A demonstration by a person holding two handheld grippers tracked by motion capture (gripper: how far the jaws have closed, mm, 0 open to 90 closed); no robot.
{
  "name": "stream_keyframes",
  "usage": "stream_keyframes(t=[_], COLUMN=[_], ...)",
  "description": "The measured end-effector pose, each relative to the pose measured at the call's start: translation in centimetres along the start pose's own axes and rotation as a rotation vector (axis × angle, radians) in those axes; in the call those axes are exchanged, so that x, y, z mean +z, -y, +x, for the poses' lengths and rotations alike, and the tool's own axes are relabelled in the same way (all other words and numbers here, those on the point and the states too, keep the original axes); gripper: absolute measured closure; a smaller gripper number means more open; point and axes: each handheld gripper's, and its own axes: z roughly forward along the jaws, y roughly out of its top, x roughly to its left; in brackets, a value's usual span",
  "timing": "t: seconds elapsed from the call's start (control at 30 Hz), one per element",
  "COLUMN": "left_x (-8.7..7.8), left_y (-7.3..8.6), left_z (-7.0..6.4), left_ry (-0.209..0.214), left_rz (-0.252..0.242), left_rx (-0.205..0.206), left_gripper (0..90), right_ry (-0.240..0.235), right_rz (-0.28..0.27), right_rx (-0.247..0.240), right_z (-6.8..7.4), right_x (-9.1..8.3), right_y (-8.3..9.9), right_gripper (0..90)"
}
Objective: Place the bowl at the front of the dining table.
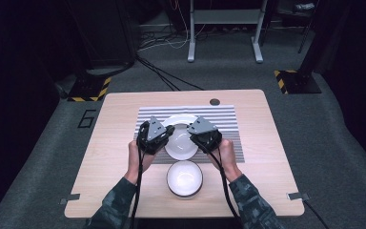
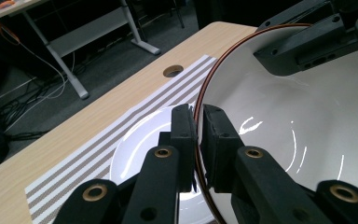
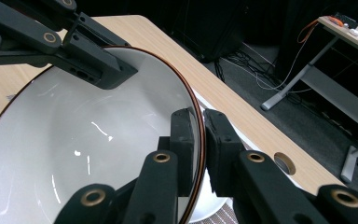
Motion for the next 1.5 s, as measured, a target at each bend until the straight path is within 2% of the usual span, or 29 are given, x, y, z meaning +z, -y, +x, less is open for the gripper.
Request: stream_keyframes(t=[0.33,0.87,1.47,1.5], left_x=[1.8,4.6,8.3,8.6], left_y=[0.4,1.2,2.6,2.7], left_z=[0.9,2.3,3.7,3.7], left_ry=[-0.002,0.005,0.014,0.013], left_rz=[0.026,0.062,0.145,0.147], left_rx=[-0.005,-0.031,-0.052,-0.056], left_gripper=[83.3,82.9,82.4,82.3], right_ry=[0.000,-0.019,-0.058,-0.061], right_rz=[0.025,0.054,0.145,0.146], right_rx=[0.012,0.065,0.135,0.127], right_z=[-0.7,-1.8,-2.9,-3.1], right_x=[1.9,4.9,9.3,9.5], right_y=[0.5,1.5,3.2,3.3], right_gripper=[82.4,82.4,82.4,82.3])
